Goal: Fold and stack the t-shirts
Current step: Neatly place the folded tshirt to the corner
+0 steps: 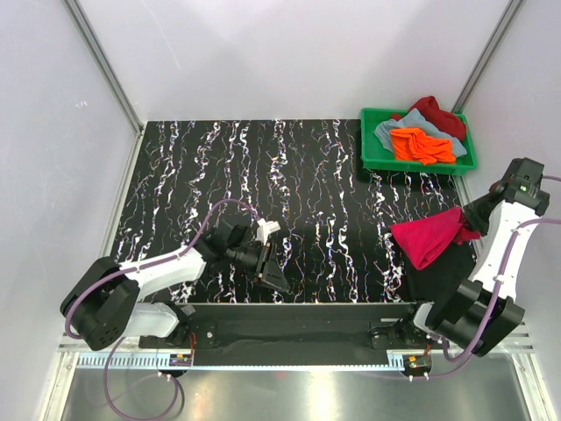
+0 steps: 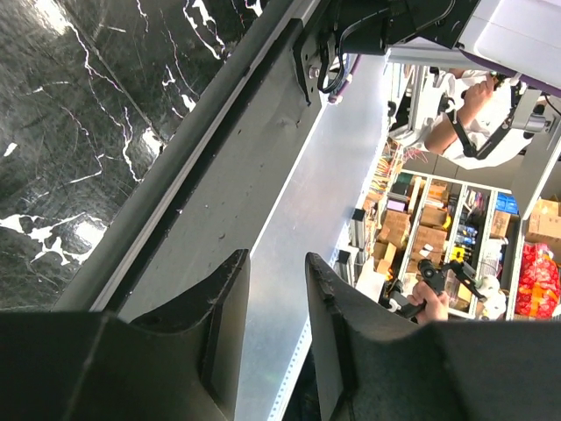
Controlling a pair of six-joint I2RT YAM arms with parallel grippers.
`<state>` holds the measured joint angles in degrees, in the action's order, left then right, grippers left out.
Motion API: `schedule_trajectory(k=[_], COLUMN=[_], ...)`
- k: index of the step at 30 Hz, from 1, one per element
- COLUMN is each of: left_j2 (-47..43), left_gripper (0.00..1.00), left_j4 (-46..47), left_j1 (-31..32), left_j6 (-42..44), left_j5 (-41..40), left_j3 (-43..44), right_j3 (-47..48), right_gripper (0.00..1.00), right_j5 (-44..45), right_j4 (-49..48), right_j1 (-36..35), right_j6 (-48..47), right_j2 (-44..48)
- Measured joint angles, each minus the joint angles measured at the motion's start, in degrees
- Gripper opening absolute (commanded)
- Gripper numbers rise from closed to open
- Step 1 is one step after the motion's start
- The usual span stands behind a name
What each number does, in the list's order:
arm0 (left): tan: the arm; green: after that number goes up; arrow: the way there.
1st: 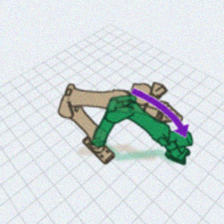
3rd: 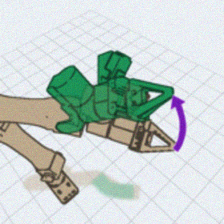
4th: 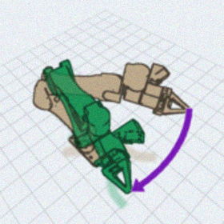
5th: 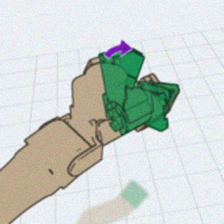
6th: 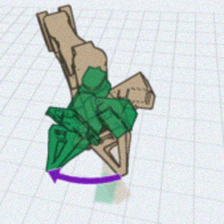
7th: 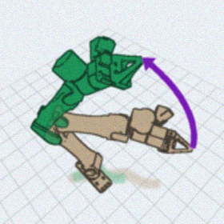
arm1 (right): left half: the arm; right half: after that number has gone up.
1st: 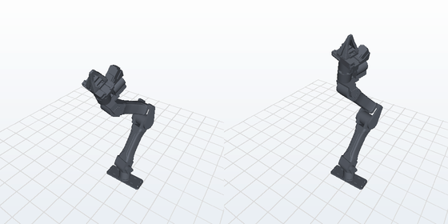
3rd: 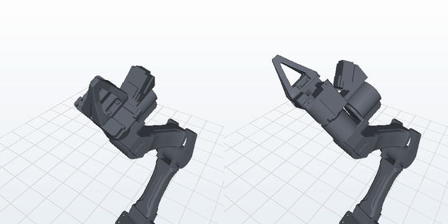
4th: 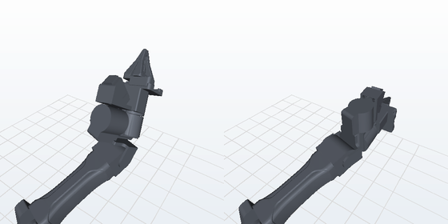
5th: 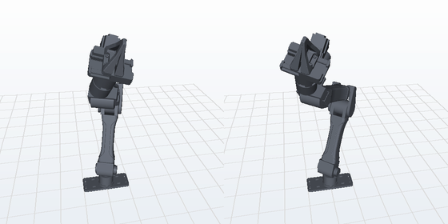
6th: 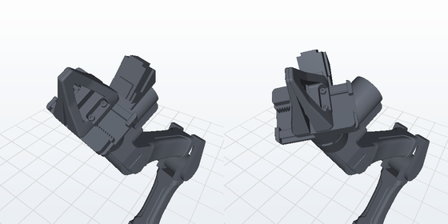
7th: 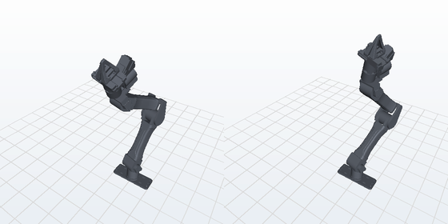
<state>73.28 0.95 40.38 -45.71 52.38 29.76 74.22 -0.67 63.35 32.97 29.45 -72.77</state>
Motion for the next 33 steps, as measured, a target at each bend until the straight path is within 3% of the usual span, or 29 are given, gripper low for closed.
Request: schedule_trajectory(k=[15,33], left_j2=[1.18,0.90], left_gripper=[0.34,0.33], left_j4=[-0.09,-3.76], left_j1=[-0.09,-0.20], left_j6=[0.72,2.64], left_j5=[2.40,4.79], left_j3=[-0.15,-0.15], right_j3=[-3.43,-16.52], right_gripper=[0.00,0.00], right_j5=[4.94,11.82], right_j4=[-0.61,-5.05], right_j1=[0.98,7.74], right_j6=[-2.54,-1.75], right_j2=[2.56,4.79])
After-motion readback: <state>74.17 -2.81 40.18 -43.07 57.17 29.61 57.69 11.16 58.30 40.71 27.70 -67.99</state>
